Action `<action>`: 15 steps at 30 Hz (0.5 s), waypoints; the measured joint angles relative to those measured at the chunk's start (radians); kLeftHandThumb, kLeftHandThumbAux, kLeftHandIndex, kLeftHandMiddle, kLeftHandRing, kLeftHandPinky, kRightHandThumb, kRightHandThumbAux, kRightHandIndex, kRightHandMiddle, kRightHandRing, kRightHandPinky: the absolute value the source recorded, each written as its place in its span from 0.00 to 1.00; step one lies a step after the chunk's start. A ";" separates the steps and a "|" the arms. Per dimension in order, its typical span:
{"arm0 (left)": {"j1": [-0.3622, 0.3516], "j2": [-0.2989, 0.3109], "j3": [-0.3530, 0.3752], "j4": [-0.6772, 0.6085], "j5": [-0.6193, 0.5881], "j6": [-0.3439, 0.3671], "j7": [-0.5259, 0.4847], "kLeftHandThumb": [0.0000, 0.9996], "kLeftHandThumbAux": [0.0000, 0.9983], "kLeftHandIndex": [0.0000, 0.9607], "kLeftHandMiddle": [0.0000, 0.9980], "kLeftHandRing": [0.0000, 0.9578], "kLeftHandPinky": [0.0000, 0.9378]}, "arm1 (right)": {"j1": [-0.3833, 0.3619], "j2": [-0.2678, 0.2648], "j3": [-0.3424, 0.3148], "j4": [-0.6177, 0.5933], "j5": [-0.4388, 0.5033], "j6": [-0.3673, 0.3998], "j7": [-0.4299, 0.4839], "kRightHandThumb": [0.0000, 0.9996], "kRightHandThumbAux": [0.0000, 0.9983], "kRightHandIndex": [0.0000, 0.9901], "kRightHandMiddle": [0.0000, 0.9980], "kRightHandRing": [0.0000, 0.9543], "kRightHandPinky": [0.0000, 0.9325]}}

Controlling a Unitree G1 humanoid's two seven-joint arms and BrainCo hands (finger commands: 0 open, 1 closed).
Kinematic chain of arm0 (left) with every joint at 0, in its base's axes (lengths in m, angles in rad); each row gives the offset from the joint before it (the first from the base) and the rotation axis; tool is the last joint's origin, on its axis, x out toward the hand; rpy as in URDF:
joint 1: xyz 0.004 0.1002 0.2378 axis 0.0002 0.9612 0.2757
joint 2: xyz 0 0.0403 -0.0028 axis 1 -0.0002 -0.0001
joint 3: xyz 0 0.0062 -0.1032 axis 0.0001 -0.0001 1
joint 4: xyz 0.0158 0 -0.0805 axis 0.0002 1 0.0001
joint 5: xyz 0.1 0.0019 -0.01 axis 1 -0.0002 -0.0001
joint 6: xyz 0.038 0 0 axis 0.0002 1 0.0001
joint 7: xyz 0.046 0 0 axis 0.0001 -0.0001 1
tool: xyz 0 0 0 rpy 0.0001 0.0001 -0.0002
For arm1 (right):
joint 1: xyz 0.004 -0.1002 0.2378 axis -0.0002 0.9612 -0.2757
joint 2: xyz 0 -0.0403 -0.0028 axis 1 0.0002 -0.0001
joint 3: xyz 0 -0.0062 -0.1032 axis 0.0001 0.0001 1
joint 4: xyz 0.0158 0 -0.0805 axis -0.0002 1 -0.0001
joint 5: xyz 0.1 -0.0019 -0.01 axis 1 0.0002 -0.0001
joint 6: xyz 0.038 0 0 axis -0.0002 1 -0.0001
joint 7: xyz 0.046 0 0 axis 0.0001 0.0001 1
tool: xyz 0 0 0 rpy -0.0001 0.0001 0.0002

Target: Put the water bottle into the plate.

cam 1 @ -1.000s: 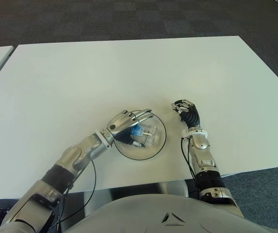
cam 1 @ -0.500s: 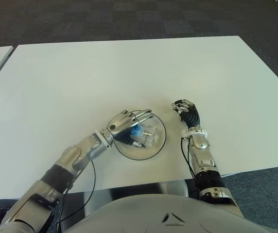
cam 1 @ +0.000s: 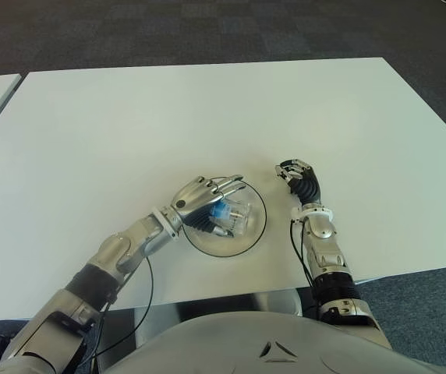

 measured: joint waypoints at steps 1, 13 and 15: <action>0.000 0.000 0.000 0.000 0.002 0.001 0.000 0.05 0.32 0.00 0.00 0.00 0.00 | -0.001 0.000 0.000 0.002 0.000 0.000 0.000 0.84 0.69 0.42 0.60 0.92 0.93; 0.011 -0.002 0.000 -0.009 0.017 0.018 0.026 0.12 0.26 0.00 0.00 0.00 0.00 | -0.005 -0.001 -0.004 0.016 0.000 -0.017 0.000 0.84 0.69 0.42 0.60 0.92 0.93; 0.014 -0.002 0.000 -0.011 0.019 0.020 0.027 0.13 0.25 0.00 0.00 0.00 0.00 | -0.006 -0.001 -0.004 0.018 0.000 -0.018 0.000 0.84 0.69 0.42 0.60 0.91 0.93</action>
